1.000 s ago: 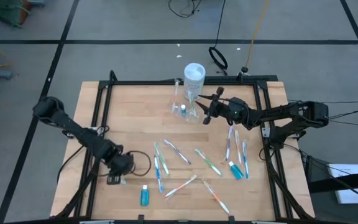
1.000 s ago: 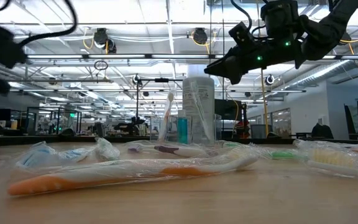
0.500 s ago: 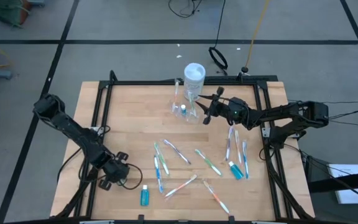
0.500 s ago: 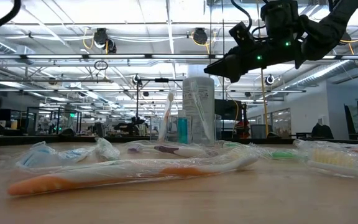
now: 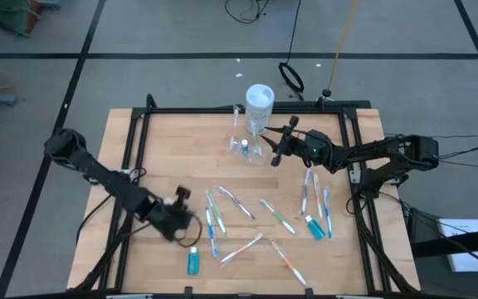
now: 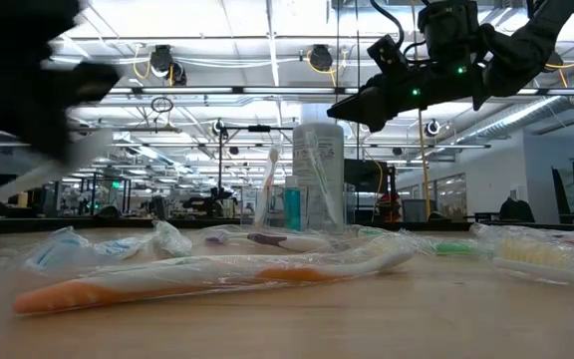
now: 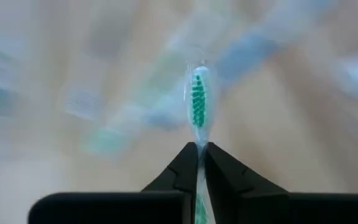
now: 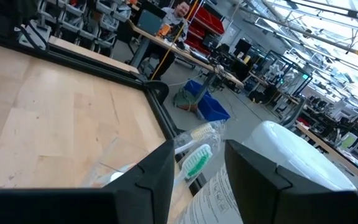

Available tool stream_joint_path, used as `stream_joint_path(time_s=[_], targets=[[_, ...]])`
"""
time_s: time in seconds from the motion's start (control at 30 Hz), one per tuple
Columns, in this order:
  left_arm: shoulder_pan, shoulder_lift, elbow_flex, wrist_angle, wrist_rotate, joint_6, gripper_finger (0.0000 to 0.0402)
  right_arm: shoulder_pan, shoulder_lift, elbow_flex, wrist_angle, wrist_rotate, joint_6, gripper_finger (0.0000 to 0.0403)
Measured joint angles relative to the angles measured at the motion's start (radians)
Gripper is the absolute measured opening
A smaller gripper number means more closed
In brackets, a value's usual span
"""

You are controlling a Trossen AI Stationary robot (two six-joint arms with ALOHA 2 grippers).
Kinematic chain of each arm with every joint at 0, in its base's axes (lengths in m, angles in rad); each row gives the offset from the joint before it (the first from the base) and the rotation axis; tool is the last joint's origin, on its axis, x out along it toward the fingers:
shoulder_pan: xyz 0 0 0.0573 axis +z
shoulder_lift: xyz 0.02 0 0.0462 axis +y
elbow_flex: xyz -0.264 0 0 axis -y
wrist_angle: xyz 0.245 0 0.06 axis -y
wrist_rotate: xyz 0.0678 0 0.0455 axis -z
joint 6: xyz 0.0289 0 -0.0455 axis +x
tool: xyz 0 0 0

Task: Pick & Place toothbrushing station
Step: Put the green toothbrush into the transparent organizer

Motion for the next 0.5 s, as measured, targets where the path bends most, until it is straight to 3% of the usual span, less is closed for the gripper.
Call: stream_joint_path(time_s=[0.13, 0.23, 0.33, 0.5], targets=[[0.116, -0.001, 0.083, 0.071, -0.383, -0.022, 0.0006, 0.001, 0.000, 0.000, 0.019, -0.001, 0.000, 0.0132], [0.238, -0.001, 0.117, 0.232, -0.535, -0.059, 0.0015, 0.002, 0.000, 0.000, 0.018, -0.002, 0.000, 0.0132], [0.359, -0.001, 0.121, 0.531, -0.440, -0.021, 0.0027, 0.002, 0.000, 0.000, 0.024, -0.003, 0.027, 0.0132], [0.541, 0.018, 0.123, 0.954, -0.010, 0.148, 0.0014, 0.002, 0.000, 0.000, 0.037, -0.003, 0.063, 0.0132]])
